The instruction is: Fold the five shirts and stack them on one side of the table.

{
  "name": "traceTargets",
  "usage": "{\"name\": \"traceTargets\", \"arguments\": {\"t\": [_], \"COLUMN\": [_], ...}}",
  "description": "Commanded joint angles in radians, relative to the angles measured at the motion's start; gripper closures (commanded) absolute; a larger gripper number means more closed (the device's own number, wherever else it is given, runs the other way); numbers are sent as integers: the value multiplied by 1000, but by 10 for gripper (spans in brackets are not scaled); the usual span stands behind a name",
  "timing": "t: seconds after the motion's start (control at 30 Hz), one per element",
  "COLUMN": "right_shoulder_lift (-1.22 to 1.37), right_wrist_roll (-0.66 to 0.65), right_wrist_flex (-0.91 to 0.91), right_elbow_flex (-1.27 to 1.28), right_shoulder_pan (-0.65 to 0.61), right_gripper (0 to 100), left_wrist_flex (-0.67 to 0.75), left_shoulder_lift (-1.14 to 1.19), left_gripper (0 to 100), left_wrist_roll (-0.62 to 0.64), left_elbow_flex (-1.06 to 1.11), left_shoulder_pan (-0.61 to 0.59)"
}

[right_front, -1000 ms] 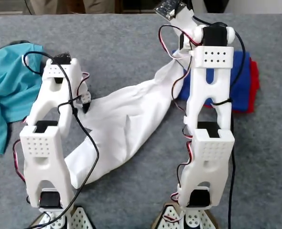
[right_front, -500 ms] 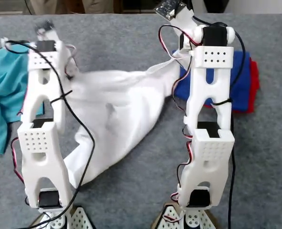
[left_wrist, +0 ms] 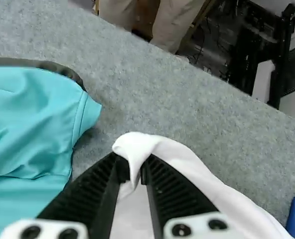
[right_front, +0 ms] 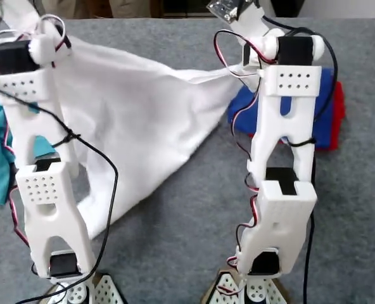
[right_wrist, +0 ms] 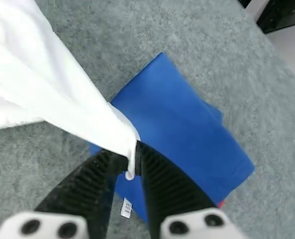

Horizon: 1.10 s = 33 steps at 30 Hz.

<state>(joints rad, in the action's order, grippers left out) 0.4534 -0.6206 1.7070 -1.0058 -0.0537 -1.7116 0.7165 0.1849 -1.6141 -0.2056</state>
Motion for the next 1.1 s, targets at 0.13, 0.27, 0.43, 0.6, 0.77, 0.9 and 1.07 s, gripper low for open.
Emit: {"name": "traceTargets", "arguments": {"t": [0.13, 0.27, 0.43, 0.6, 0.77, 0.9, 1.07], "right_shoulder_lift": [-116, -147, -203, -282, -367, -470, -638], "right_wrist_roll": [60, 115, 213, 281, 285, 285, 287], "right_wrist_flex": [5, 0, -31, -32, -9, 25, -2], "right_elbow_flex": [-35, -39, -39, -39, -39, -36, -65], "right_shoulder_pan": [21, 39, 97, 147, 170, 174, 168], "right_gripper": [998, 998, 998, 998, 998, 998, 998], "left_wrist_flex": [21, 55, 60, 55, -14, -48, -48], "left_shoulder_lift": [-226, -315, -438, -553, -638, -714, -877], "left_gripper": [981, 981, 980, 980, 979, 979, 979], "left_wrist_roll": [-5, -6, -6, -6, -8, -8, -72], "left_elbow_flex": [-58, -58, -58, -58, -58, -52, -52], "left_shoulder_pan": [0, 11, 14, 14, 14, 6, 12]}}
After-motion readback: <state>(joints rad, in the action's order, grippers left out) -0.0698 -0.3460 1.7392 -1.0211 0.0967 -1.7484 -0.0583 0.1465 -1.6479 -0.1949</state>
